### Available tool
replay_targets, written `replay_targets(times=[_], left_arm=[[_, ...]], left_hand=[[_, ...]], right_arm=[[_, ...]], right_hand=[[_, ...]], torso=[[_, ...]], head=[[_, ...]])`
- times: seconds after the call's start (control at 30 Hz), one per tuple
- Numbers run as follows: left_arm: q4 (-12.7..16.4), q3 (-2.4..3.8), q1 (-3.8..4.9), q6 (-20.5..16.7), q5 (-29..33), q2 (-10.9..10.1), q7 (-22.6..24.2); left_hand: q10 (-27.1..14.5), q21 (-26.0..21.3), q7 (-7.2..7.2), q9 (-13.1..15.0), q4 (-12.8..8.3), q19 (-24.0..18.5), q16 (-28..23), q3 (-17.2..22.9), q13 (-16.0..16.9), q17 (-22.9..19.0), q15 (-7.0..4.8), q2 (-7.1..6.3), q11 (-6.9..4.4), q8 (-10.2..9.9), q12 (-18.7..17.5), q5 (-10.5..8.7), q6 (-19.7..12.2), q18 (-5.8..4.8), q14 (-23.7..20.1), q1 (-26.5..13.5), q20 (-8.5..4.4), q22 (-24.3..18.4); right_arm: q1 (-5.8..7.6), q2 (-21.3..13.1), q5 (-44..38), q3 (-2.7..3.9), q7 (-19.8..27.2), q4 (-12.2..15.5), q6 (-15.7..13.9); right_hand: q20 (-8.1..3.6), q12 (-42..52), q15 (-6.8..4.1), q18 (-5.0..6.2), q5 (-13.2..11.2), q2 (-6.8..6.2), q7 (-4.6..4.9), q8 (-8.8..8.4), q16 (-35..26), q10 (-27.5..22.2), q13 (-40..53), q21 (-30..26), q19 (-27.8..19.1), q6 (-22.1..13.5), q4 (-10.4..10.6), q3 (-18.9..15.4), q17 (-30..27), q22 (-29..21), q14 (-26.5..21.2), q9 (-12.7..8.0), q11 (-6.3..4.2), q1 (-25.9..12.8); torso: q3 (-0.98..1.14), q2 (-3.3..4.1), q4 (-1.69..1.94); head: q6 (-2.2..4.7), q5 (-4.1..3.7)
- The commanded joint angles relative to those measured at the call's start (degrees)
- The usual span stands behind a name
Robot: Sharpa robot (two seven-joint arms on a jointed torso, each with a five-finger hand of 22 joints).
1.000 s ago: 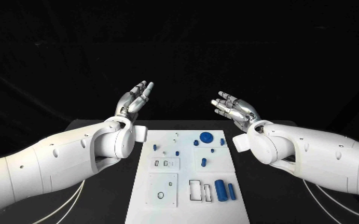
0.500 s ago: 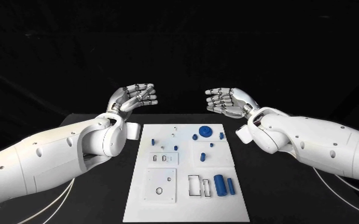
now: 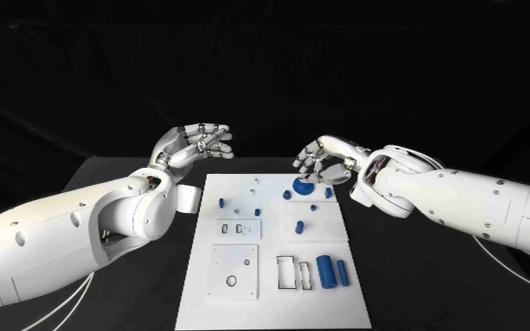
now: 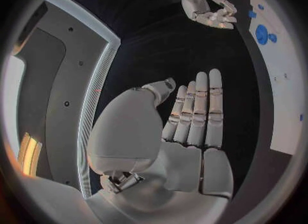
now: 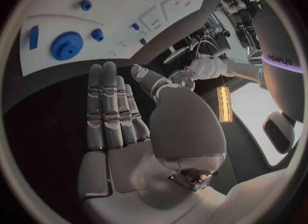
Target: Assemble the parts on the task board
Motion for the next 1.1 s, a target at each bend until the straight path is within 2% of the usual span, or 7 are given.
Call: replay_targets(times=[0.03, 0.07, 0.13, 0.2, 0.5, 0.83, 1.1], left_arm=[[1.4, 0.12, 0.45, 2.0, -1.1, -0.6, -0.7], [1.7, 0.14, 0.59, 2.0, -1.2, -0.8, -0.8], [2.3, 0.17, 0.83, 2.2, -1.2, -1.1, -1.0], [2.7, 0.19, 0.97, 2.3, -1.2, -1.3, -1.2], [3.8, 0.29, 1.59, 2.5, -1.2, -1.7, -1.9], [4.3, 0.40, 1.96, 2.9, -1.1, -2.0, -2.3], [4.8, 0.48, 2.15, 3.1, -1.1, -2.2, -2.6]], left_hand=[[0.4, 0.6, -0.04, 0.1, 0.1, -0.5, 0.7, 0.3, -0.1, 0.6, -0.23, -0.32, 0.01, -0.2, -0.5, 0.14, 0.2, 0.35, -0.1, -0.6, -0.09, 0.3], [0.4, 0.8, -0.03, 0.1, 0.2, -0.6, 0.9, 0.2, -0.1, 0.8, -0.23, -0.36, 0.02, -0.2, -0.6, 0.14, 0.2, 0.36, -0.1, -0.7, -0.09, 0.5], [0.4, 1.1, 0.03, 0.1, 0.2, -0.7, 1.3, 0.2, -0.1, 1.2, -0.23, -0.52, 0.05, -0.3, -0.9, 0.14, 0.1, 0.37, -0.1, -0.9, -0.08, 0.6], [0.3, 1.4, 0.10, 0.2, 0.3, -0.8, 1.6, 0.1, 0.0, 1.6, -0.19, -0.64, 0.10, -0.4, -1.1, 0.13, 0.0, 0.36, -0.3, -1.1, -0.05, 0.8], [0.4, 2.0, 0.22, 0.2, 0.8, -1.3, 2.1, -0.2, 0.0, 2.3, 0.01, -1.06, 0.23, -0.6, -1.5, 0.13, -0.2, 0.35, -1.4, -2.1, 0.14, 1.1], [0.2, 2.3, 0.39, 0.3, 1.1, -1.5, 2.1, -0.3, 0.0, 2.5, 0.19, -1.19, 0.39, -0.9, -1.8, 0.13, -0.5, 0.36, -2.1, -2.7, 0.29, 1.2], [0.1, 2.4, 0.48, 0.3, 1.3, -1.6, 2.1, -0.4, 0.0, 2.7, 0.26, -1.15, 0.46, -1.0, -1.9, 0.13, -0.6, 0.36, -2.3, -2.9, 0.36, 1.3]], right_arm=[[0.54, 0.1, -16.1, 0.09, -8.1, 1.0, 2.6], [0.69, 0.2, -17.8, 0.10, -9.0, 1.3, 2.9], [0.94, 0.3, -20.7, 0.11, -10.5, 1.8, 3.4], [1.12, 0.5, -22.4, 0.11, -11.5, 2.1, 3.5], [1.68, 2.2, -26.5, 0.12, -14.5, 2.1, 4.8], [1.75, 3.8, -27.9, 0.10, -16.1, 1.2, 5.8], [1.74, 4.7, -28.5, 0.02, -16.7, 0.4, 7.3]], right_hand=[[-0.83, -0.5, -0.71, 0.57, 1.8, -1.26, -0.50, -0.47, 4.0, 1.2, 0.7, 4.0, 0.6, 1.1, 0.1, 1.4, 5.6, 2.9, 1.4, 0.7, -0.49, -0.3], [-0.88, -0.5, -0.80, 0.58, 2.4, -1.41, -0.58, -0.42, 4.7, 1.2, 0.8, 4.5, 0.6, 1.4, 0.2, 1.5, 6.3, 3.3, 1.6, 0.9, -0.54, -0.3], [-1.42, 0.3, -1.47, 0.66, 7.2, -1.89, -1.36, -0.07, 8.0, 2.2, 1.7, 7.0, 1.4, 2.6, 0.1, 1.9, 9.2, 5.1, 3.3, 1.4, -1.25, -0.4], [-1.58, 0.5, -1.55, 0.56, 7.4, -2.21, -1.40, -0.30, 10.5, 1.7, 2.2, 9.1, 1.4, 2.6, 0.3, 2.2, 11.5, 7.0, 3.3, 1.9, -1.29, -0.9], [-1.32, 0.5, -1.22, -2.92, 5.4, -3.29, -1.38, -0.81, 28.9, -0.9, 3.8, 26.9, 11.2, 2.3, 2.1, 3.0, 27.6, 31.9, 5.8, 3.9, -1.05, -2.3], [-1.02, 0.1, -0.90, -3.71, 4.8, -3.60, -1.11, -1.16, 34.1, -2.6, 4.1, 30.5, 13.2, 1.6, 3.0, 2.9, 31.5, 37.3, 6.3, 4.7, -0.61, -2.7], [-0.93, 0.3, -0.85, -3.71, 4.4, -3.65, -1.13, -1.07, 34.9, -2.7, 4.3, 30.8, 13.2, 1.8, 3.4, 2.6, 31.9, 37.6, 6.2, 5.0, -0.61, -2.9]], torso=[[-0.17, 1.81, 0.34], [-0.20, 2.06, 0.42], [-0.25, 2.50, 0.54], [-0.26, 2.77, 0.65], [-0.37, 3.87, 1.03], [-0.38, 4.76, 1.41], [-0.39, 5.35, 1.57]], head=[[0.18, -0.24], [0.33, -0.25], [0.62, -0.21], [0.89, -0.22], [1.20, -0.53], [0.95, -0.66], [0.86, -0.59]])
